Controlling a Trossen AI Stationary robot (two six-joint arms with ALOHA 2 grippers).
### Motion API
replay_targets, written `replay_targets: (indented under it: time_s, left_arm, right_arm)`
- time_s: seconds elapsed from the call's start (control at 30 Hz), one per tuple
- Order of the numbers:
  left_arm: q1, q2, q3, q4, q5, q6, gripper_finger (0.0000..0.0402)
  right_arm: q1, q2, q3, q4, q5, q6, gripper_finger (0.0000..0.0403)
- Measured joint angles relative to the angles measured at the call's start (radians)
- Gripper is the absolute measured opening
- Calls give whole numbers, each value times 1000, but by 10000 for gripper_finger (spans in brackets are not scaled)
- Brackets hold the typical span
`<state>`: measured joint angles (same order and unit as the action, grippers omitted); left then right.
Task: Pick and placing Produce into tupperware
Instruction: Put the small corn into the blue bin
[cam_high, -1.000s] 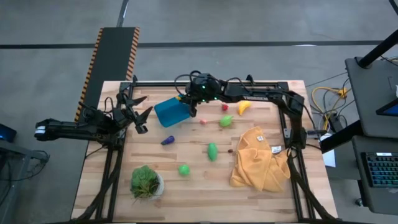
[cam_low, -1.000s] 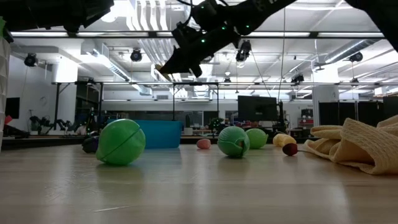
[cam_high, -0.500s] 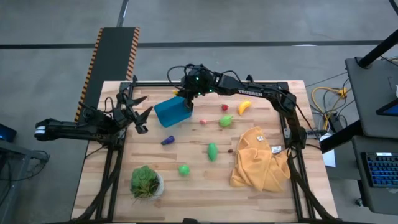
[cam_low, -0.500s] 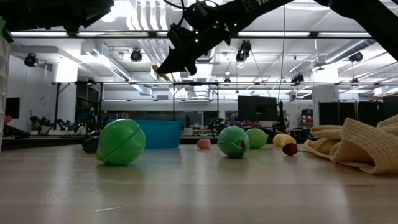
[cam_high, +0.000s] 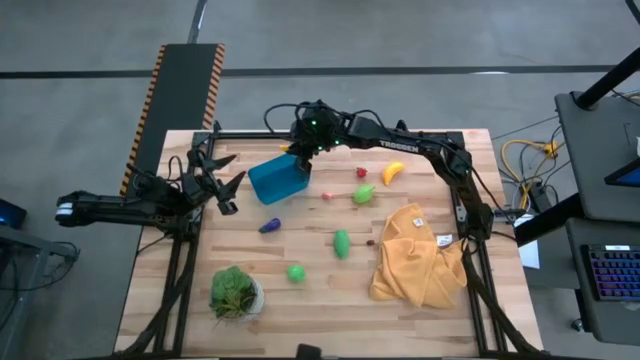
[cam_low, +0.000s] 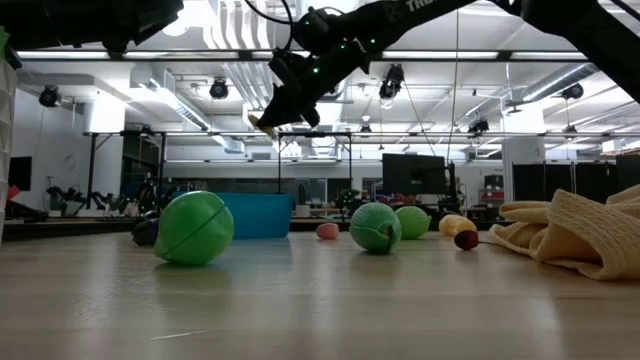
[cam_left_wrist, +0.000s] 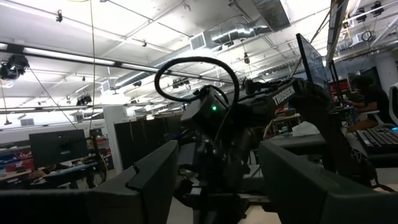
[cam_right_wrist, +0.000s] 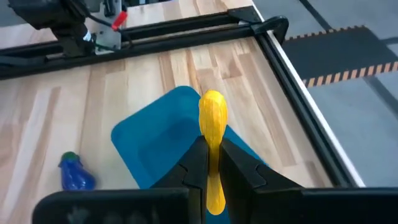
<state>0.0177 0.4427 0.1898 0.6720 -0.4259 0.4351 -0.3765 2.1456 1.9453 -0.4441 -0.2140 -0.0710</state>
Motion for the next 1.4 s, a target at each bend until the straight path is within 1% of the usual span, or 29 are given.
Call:
replay_targets:
  time_s: [0.5,0.83,1.4]
  left_arm:
    - [0,0,0,0,0,0,209]
    - [0,0,0,0,0,0,209]
    - [0,0,0,0,0,0,209]
  right_arm:
    - [-1,0,-68,1,-4,45,26]
    - [4,0,-122,65,-4,45,26]
    - [17,0,-181,120,-6,45,26]
